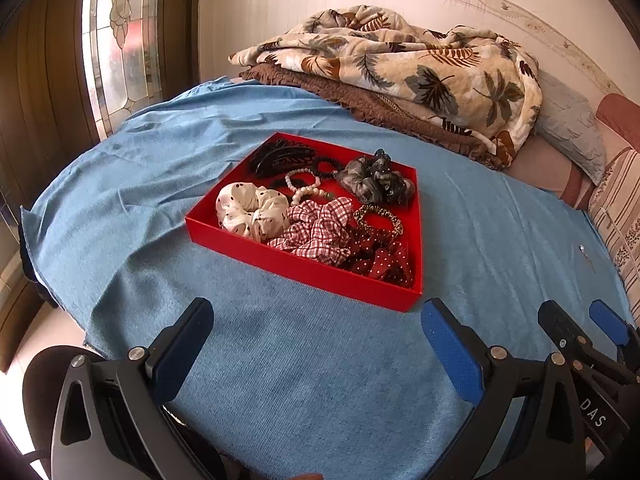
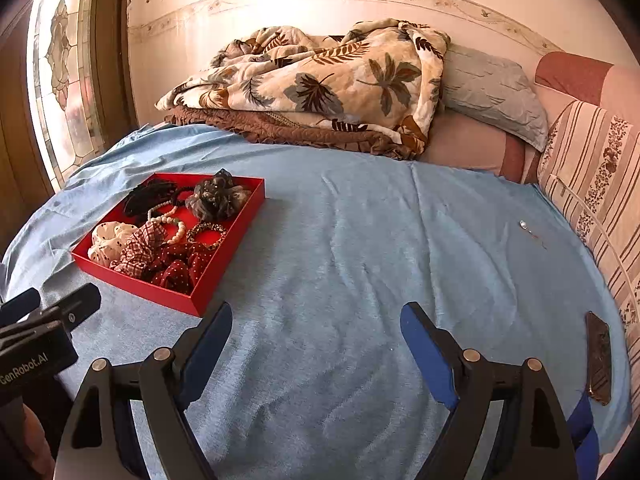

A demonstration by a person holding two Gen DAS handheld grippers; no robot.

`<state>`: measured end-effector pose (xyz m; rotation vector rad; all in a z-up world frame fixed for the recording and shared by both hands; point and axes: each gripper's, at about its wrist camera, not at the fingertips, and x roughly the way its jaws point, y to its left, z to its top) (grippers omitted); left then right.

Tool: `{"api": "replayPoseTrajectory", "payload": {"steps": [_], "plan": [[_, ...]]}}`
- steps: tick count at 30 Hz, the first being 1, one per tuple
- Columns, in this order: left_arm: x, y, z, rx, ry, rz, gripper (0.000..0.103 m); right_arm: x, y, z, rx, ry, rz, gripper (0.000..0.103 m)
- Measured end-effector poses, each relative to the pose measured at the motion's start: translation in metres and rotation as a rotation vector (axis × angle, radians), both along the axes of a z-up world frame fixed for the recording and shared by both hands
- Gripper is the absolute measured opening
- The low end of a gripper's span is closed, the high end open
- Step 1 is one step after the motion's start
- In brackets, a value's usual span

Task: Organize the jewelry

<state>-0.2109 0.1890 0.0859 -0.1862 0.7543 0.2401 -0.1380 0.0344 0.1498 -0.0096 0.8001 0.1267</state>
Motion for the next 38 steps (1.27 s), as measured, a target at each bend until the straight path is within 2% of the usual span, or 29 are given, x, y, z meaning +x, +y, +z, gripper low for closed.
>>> {"api": "replayPoseTrajectory", "payload": {"steps": [14,25,33,38], "plan": [[0.004,0.009,-0.012,-0.039,0.016,0.000,0.103,0.004,0.012,-0.002,-0.022,-0.001,0.015,0.090],[0.005,0.016,-0.016,-0.029,0.022,0.016,0.103,0.005,0.027,-0.004,-0.039,0.002,0.045,0.091],[0.009,0.011,-0.006,0.030,0.007,0.019,0.103,0.005,0.015,-0.007,0.000,0.018,0.037,0.091],[0.017,-0.011,0.009,0.072,-0.009,-0.028,0.103,0.008,-0.010,-0.012,0.055,0.040,0.004,0.091]]}}
